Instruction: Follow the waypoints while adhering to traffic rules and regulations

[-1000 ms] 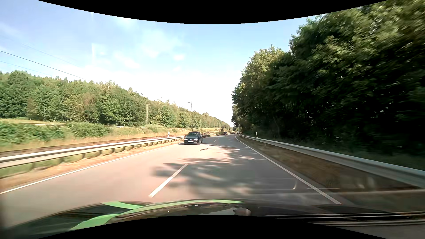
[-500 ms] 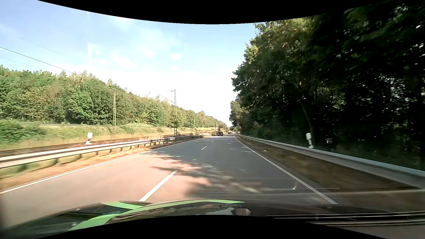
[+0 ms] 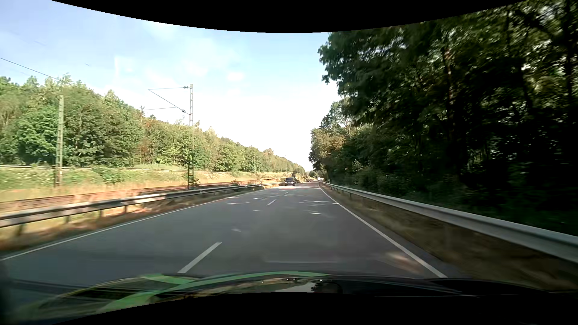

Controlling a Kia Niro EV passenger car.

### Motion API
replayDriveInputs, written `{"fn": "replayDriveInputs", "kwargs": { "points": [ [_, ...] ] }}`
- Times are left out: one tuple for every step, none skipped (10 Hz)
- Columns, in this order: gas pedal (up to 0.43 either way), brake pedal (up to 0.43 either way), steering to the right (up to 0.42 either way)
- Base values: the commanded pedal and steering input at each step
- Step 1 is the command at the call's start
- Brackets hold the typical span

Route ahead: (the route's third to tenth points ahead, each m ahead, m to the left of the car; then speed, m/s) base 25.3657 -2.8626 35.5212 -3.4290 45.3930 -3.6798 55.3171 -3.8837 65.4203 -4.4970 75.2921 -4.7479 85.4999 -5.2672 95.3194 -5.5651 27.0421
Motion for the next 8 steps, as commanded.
{"fn": "replayDriveInputs", "kwargs": {
  "points": [
    [0.28,0.0,0.005],
    [0.287,0.0,0.005],
    [0.287,0.0,0.004],
    [0.299,0.0,0.004],
    [0.311,0.0,0.004],
    [0.319,0.0,0.004],
    [0.319,0.0,0.004],
    [0.331,0.0,0.002]
  ]
}}
